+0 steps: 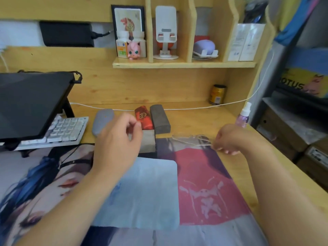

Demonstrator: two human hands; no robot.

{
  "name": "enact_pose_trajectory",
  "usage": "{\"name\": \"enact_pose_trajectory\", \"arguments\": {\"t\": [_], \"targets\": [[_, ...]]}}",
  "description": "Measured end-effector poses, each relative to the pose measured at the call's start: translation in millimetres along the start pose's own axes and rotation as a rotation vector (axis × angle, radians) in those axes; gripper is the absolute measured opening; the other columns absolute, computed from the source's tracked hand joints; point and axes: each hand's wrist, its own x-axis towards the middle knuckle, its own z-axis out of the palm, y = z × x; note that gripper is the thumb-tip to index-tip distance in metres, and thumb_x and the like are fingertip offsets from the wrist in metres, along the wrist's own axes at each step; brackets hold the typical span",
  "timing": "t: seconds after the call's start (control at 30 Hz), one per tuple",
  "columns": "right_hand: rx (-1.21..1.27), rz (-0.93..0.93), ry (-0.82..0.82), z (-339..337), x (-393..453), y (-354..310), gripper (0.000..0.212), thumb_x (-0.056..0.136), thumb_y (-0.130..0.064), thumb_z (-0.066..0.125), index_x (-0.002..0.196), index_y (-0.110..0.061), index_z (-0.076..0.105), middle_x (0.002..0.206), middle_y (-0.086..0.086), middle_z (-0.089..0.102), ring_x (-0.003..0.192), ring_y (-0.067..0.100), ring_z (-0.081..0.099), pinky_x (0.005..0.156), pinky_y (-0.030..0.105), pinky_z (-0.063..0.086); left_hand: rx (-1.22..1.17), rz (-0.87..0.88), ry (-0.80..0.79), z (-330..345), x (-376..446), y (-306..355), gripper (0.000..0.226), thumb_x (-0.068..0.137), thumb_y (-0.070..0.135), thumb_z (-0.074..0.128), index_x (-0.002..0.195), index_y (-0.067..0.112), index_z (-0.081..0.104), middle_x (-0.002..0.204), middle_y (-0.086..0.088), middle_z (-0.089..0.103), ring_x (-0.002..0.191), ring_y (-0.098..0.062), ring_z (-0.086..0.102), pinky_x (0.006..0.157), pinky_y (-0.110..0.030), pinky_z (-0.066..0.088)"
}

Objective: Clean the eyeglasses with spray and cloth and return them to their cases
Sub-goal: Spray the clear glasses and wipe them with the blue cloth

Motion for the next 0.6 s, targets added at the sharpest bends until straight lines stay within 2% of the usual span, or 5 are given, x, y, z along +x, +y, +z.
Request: {"name": "enact_pose_trajectory", "arguments": {"t": [0.1, 0.23, 0.4, 0.5, 0.6], "targets": [[0.23, -0.09, 0.025, 2.8, 7.1, 0.9, 0.014, 0.09, -0.018, 0.073, 0.091, -0.005, 0.068, 0.072, 0.008, 0.062, 0.062, 0.018, 0.054, 0.056, 0.027, 0.047, 0.009, 0.036, -0.074, 5.3, -14.2, -11.2, 0.017, 0.092, 0.02, 0.064, 0.079, 0.025, 0.054, 0.067, 0.008, 0.056, 0.06, -0.015, 0.053, 0.054, -0.041, 0.046], [0.628, -0.221, 0.012, -8.2, -1.2, -0.2, 0.012, 0.093, -0.016, 0.07, 0.096, -0.005, 0.069, 0.08, 0.008, 0.06, 0.065, 0.016, 0.051, 0.058, 0.028, 0.044, -0.023, 0.034, -0.122, 7.1, -16.3, -19.3, 0.016, 0.092, 0.015, 0.064, 0.082, 0.026, 0.058, 0.074, 0.008, 0.06, 0.072, -0.012, 0.056, 0.06, -0.037, 0.045], [1.005, -0.273, -0.071, -7.7, -10.6, -11.8, 0.012, 0.095, -0.017, 0.063, 0.089, -0.009, 0.068, 0.067, 0.003, 0.054, 0.054, 0.011, 0.044, 0.056, 0.026, 0.041, -0.076, 0.12, -0.121, 7.7, -12.8, -27.1, 0.013, 0.093, 0.011, 0.069, 0.1, 0.022, 0.07, 0.083, 0.012, 0.058, 0.077, -0.006, 0.055, 0.061, -0.026, 0.041], [1.132, -0.257, -0.161, 2.3, -16.5, -26.5, 0.02, 0.097, -0.019, 0.058, 0.081, -0.009, 0.064, 0.06, 0.0, 0.051, 0.05, 0.009, 0.04, 0.048, 0.021, 0.037, -0.097, 0.241, -0.109, 4.5, -11.3, -27.0, 0.018, 0.093, 0.017, 0.066, 0.11, 0.02, 0.072, 0.085, 0.011, 0.054, 0.076, -0.011, 0.056, 0.064, -0.029, 0.045], [1.138, -0.234, -0.256, 18.0, -21.4, -41.1, 0.025, 0.098, -0.019, 0.054, 0.075, -0.011, 0.061, 0.056, -0.002, 0.049, 0.044, 0.007, 0.038, 0.042, 0.019, 0.036, -0.08, 0.298, -0.111, 0.4, -8.7, -27.5, 0.026, 0.095, 0.019, 0.063, 0.119, 0.022, 0.073, 0.087, 0.01, 0.053, 0.071, -0.015, 0.055, 0.061, -0.037, 0.047]]}}
